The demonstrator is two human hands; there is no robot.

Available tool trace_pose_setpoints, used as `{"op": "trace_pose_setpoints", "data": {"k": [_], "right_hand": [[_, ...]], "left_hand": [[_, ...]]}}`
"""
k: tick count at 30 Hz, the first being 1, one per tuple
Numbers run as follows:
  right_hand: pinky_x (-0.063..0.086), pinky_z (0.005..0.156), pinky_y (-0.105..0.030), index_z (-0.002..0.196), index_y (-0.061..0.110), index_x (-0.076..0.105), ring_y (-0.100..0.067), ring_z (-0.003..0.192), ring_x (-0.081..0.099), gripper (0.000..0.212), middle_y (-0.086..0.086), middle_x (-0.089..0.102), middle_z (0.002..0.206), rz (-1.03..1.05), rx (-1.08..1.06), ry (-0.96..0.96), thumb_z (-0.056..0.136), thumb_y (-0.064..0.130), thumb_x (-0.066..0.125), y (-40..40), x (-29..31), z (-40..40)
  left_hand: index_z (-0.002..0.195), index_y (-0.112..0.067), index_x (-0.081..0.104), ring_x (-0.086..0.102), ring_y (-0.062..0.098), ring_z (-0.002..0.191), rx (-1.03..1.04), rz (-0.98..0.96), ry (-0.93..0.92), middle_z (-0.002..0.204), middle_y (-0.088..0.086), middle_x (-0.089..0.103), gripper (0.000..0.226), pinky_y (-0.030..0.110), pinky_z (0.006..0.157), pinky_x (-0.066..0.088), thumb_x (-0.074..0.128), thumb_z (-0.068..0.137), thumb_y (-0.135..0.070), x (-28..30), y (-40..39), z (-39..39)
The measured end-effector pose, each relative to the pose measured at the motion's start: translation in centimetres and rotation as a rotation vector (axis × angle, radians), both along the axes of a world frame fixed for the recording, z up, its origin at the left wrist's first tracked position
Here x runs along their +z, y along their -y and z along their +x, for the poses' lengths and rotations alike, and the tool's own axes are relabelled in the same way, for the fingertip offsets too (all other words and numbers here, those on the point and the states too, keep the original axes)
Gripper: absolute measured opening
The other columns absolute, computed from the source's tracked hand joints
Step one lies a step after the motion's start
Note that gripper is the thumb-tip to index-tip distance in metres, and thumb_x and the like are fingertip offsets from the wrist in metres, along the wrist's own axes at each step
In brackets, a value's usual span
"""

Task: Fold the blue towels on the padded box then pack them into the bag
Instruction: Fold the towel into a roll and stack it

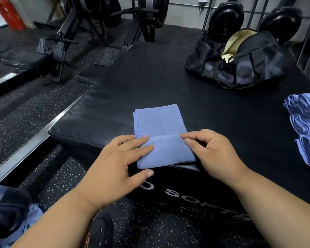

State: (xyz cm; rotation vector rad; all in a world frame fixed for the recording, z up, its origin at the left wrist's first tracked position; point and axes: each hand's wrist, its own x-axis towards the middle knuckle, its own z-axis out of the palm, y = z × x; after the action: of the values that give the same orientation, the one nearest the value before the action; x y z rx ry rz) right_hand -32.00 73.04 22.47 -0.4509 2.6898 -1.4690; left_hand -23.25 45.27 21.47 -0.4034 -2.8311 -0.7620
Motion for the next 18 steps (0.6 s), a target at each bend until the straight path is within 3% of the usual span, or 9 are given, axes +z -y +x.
{"op": "trace_pose_setpoints", "data": {"k": [3,5,7,10,14,18], "right_hand": [[0.041,0.082,-0.012,0.107,0.043,0.08,-0.007,0.095,0.06,0.018,0.019,0.058,0.095,0.069,0.012,-0.125,0.099,0.032,0.069,-0.3,0.0,0.1],[0.039,0.096,-0.013,0.113,0.04,0.08,-0.007,0.109,0.054,0.021,0.022,0.056,0.115,0.179,0.063,-0.3,0.097,0.043,0.067,-0.6,0.1,0.2],[0.037,0.106,-0.02,0.12,0.037,0.077,-0.008,0.118,0.05,0.04,0.018,0.054,0.135,0.264,0.178,-0.378,0.089,0.061,0.069,-1.0,0.0,0.2],[0.042,0.111,-0.028,0.135,0.042,0.067,-0.004,0.126,0.05,0.07,0.024,0.052,0.143,0.366,0.317,-0.332,0.074,0.075,0.074,-1.4,-0.2,-0.1],[0.043,0.111,-0.027,0.134,0.043,0.066,-0.001,0.128,0.053,0.065,0.028,0.058,0.137,0.298,0.299,-0.256,0.074,0.056,0.085,-1.7,0.2,-0.3],[0.051,0.102,-0.03,0.125,0.037,0.071,-0.004,0.118,0.065,0.052,0.024,0.07,0.121,0.059,0.181,-0.144,0.077,0.033,0.092,-1.4,0.8,0.0]], "left_hand": [[0.146,-0.042,0.06,0.043,0.01,0.14,-0.011,-0.045,0.025,0.156,-0.028,0.046,0.076,0.031,0.118,0.036,0.086,0.075,-0.056,-0.2,0.3,-0.2],[0.145,-0.042,0.06,0.045,0.009,0.137,-0.006,-0.046,0.033,0.155,-0.027,0.047,0.083,0.031,0.117,0.038,0.095,0.07,-0.042,-0.3,0.4,-0.5],[0.142,-0.04,0.063,0.049,0.008,0.132,-0.007,-0.025,0.011,0.153,-0.023,0.052,0.082,0.032,0.115,0.042,0.096,0.069,-0.028,-0.5,0.3,-0.7],[0.138,-0.039,0.067,0.054,0.006,0.127,-0.001,0.011,-0.046,0.147,-0.023,0.057,0.069,0.026,0.112,0.042,0.088,0.074,-0.019,-0.6,0.4,-0.8],[0.129,-0.042,0.072,0.056,0.002,0.129,0.047,0.115,-0.059,0.133,-0.032,0.064,0.045,0.022,0.11,0.041,0.073,0.084,-0.038,0.3,0.3,-0.1],[0.112,-0.044,0.077,0.068,0.008,0.112,0.13,0.454,0.122,0.112,-0.023,0.075,0.027,0.029,0.097,0.05,0.081,0.086,-0.037,1.1,-0.1,0.1]]}}
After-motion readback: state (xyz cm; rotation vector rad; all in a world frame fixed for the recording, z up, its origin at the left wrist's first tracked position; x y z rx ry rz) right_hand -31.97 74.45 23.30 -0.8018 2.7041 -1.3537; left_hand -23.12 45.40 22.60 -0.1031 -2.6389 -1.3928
